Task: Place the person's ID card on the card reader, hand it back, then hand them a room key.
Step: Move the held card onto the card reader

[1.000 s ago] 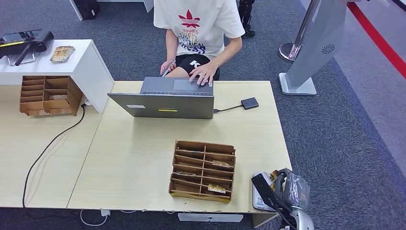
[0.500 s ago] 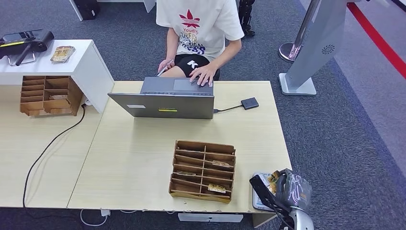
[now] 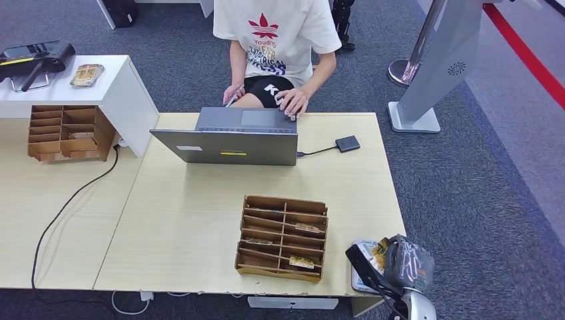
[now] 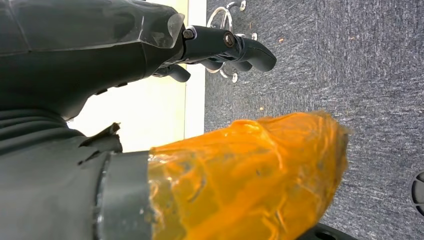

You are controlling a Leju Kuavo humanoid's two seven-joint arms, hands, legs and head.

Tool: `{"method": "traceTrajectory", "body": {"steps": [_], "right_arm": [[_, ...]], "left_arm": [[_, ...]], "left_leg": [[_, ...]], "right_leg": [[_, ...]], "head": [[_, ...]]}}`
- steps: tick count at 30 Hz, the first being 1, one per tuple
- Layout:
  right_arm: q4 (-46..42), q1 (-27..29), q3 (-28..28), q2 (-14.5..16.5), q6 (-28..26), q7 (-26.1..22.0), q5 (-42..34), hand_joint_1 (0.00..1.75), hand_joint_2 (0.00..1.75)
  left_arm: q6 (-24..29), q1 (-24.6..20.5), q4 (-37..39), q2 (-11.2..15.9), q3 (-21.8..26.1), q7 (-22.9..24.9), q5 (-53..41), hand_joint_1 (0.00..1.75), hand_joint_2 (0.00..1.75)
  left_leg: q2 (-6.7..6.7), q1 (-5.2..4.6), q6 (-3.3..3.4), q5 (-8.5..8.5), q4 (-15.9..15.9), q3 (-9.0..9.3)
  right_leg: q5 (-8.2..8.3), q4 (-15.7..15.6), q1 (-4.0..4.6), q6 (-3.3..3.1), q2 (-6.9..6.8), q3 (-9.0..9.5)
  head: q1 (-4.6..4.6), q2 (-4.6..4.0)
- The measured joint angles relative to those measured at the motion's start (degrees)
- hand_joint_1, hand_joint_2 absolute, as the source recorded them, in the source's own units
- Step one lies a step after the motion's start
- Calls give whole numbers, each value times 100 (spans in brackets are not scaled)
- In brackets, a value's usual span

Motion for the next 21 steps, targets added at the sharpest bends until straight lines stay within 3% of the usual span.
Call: {"method": "traceTrajectory", "body": {"steps": [21], "right_arm": [[-21,-5,417,9,102,110,380,175,175]], "left_arm": [[-15,-1,0,0,-2,-2,9,0,0]], "left_leg": [[0,1,0,0,0,2]], "right_leg": [[0,0,0,0,0,3]], "head": [[0,0]]}}
